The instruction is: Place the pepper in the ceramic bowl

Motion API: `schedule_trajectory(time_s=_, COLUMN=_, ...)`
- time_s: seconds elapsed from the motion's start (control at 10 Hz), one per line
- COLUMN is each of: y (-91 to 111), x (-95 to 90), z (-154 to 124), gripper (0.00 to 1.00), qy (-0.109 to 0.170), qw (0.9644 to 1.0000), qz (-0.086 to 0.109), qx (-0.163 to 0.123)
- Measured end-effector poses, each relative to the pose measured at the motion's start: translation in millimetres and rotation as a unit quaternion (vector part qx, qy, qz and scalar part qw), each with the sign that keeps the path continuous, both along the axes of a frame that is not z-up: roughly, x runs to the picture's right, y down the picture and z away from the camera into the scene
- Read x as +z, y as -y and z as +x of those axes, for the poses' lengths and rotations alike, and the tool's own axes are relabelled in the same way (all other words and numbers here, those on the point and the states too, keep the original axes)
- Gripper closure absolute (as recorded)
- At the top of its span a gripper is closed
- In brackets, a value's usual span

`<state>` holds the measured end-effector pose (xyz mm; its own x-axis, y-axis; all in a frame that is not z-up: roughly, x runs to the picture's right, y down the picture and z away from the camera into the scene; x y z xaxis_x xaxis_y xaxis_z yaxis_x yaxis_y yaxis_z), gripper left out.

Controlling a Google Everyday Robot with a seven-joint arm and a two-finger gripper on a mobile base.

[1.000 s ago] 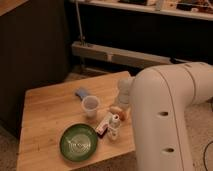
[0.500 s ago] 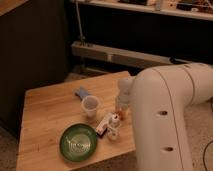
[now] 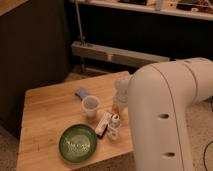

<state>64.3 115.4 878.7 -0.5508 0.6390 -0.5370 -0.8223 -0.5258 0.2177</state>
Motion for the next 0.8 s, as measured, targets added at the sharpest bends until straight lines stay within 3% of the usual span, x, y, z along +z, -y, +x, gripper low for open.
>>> schedule_trajectory(time_s=0.3, y=46.7, x=-52.8, z=-11.9, gripper=1.00, qy=-0.007, qw=0.9975, qz=0.055, qx=-0.044)
schedule_trajectory(time_s=0.5, y=78.8, x=-92.0, z=-18.9, gripper=1.00, qy=-0.006, qw=0.9927, qz=0.093, qx=-0.076)
schedule_trajectory(time_s=0.6, y=92.6, x=-111.7, z=-23.8, gripper=1.00, qy=0.004, qw=0.9886, qz=0.117, qx=-0.095)
schedule_trajectory(time_s=0.8, y=104.6, x=-145.8, z=-43.4, gripper=1.00, qy=0.066, qw=0.9752, qz=0.164, qx=-0.133)
